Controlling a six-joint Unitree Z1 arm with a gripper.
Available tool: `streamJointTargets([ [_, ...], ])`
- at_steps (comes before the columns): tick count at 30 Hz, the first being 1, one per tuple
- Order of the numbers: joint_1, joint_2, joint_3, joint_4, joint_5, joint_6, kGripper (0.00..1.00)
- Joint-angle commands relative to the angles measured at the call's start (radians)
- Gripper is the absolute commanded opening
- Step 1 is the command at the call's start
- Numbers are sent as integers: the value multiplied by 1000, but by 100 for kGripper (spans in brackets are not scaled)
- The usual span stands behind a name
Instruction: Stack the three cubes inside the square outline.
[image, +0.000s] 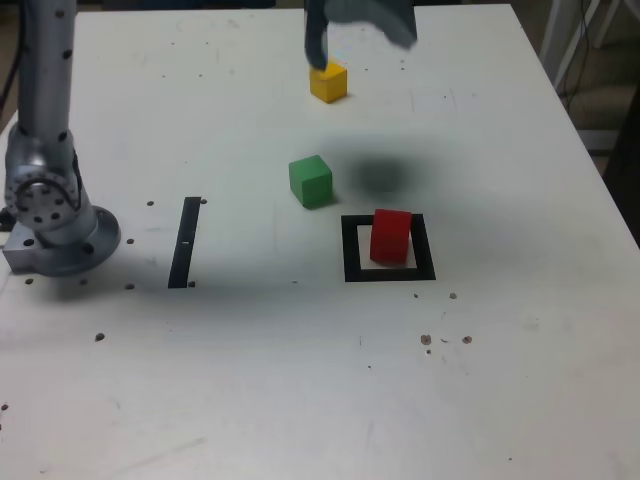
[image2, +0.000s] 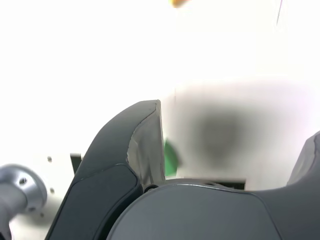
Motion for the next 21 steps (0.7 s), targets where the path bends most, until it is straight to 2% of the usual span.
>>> streamJointTargets([
  [1, 91, 37, -38, 8, -2, 31, 99],
  [6, 244, 124, -132, 28, -21, 79, 98],
  [10, 326, 199, -190, 40, -45, 85, 97],
  [15, 378, 271, -243, 57, -55, 99, 97],
  [21, 387, 299, -237, 73, -72, 99, 96],
])
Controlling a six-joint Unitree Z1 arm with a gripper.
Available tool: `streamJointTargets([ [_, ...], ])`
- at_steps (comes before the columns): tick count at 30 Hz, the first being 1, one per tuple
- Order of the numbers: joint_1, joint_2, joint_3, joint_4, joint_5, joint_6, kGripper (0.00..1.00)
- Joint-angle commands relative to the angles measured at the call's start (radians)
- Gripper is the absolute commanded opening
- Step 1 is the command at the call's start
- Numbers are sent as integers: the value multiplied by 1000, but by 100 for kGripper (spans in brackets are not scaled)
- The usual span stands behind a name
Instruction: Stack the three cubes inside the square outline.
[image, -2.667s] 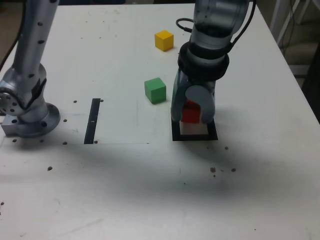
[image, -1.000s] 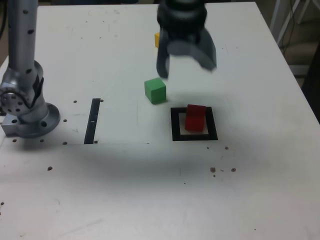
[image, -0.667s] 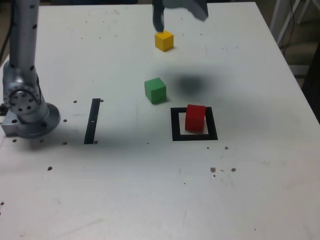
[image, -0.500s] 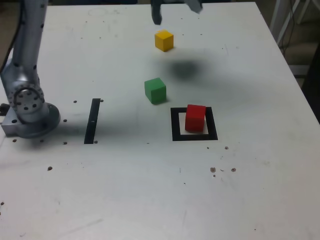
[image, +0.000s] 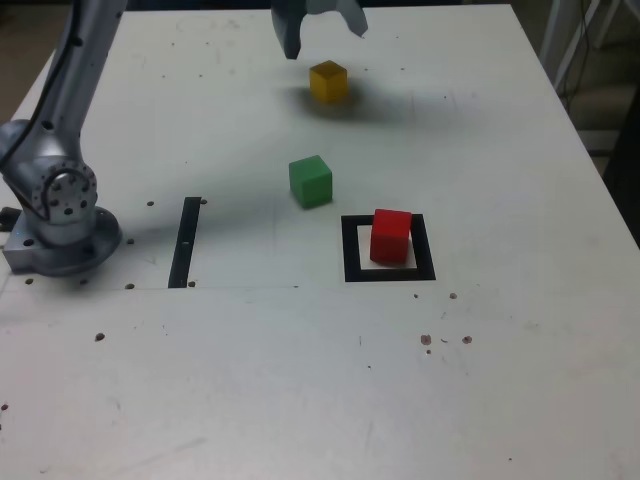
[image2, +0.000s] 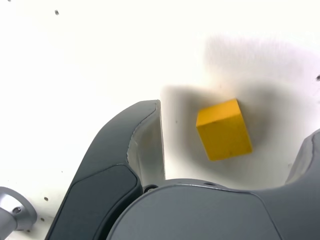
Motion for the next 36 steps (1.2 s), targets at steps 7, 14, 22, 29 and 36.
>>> streamJointTargets([
  [7, -2, 13, 26, 2, -56, -17, 95],
  [14, -4, 42, 29, -19, -78, -31, 92],
  [22, -6, 67, 29, -35, -71, -55, 87],
  [29, -8, 79, 32, -59, -72, -74, 84],
  [36, -6, 86, 37, -61, -70, -89, 80],
])
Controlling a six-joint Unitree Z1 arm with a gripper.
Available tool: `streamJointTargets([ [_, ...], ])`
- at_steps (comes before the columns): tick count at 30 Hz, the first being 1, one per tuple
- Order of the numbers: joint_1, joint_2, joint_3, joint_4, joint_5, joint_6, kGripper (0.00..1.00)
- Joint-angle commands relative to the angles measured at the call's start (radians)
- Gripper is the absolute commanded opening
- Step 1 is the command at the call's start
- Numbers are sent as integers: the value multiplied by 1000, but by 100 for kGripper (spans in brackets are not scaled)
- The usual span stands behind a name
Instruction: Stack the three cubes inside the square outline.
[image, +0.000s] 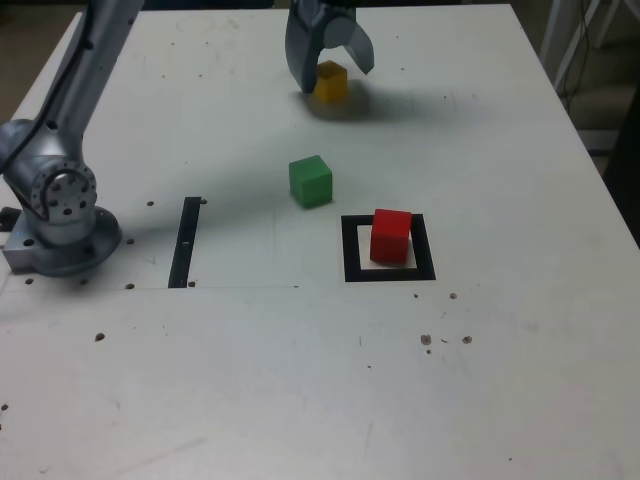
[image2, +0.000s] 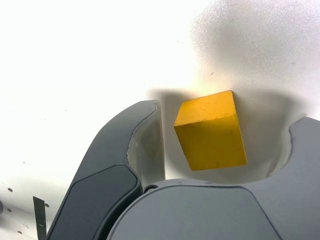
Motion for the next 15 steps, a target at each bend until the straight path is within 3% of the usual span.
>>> streamJointTargets([
  [1, 2, 9, 3, -1, 2, -5, 80],
  [15, 20, 11, 5, -3, -18, -20, 57],
])
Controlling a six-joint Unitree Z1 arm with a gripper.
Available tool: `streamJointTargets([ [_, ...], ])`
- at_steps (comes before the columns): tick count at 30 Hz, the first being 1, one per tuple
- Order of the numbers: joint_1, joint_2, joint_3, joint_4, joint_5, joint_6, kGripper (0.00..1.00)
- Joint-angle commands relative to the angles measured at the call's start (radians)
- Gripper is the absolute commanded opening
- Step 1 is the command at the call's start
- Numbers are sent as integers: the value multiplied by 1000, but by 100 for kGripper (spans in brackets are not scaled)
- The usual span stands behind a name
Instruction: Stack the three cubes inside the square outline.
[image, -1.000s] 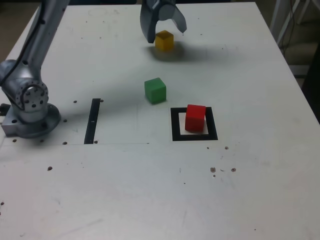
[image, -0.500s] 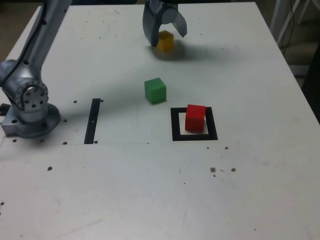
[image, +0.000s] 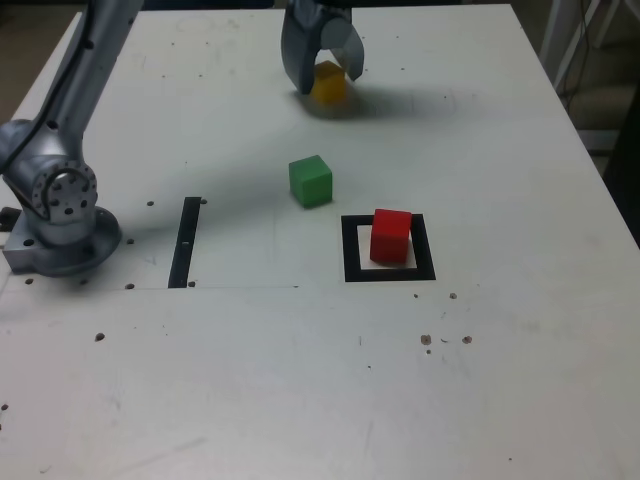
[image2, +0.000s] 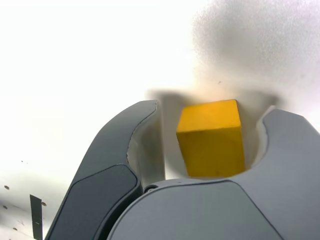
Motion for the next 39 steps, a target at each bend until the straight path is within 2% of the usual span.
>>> streamJointTargets([
  [1, 1, 5, 3, -3, -3, -1, 56],
  [18, -7, -6, 23, -26, -12, 1, 29],
  [23, -27, -34, 10, -15, -1, 15, 27],
  [30, -137, -121, -2, 42, 24, 24, 26],
  [39, -358, -210, 18, 122, 31, 17, 26],
])
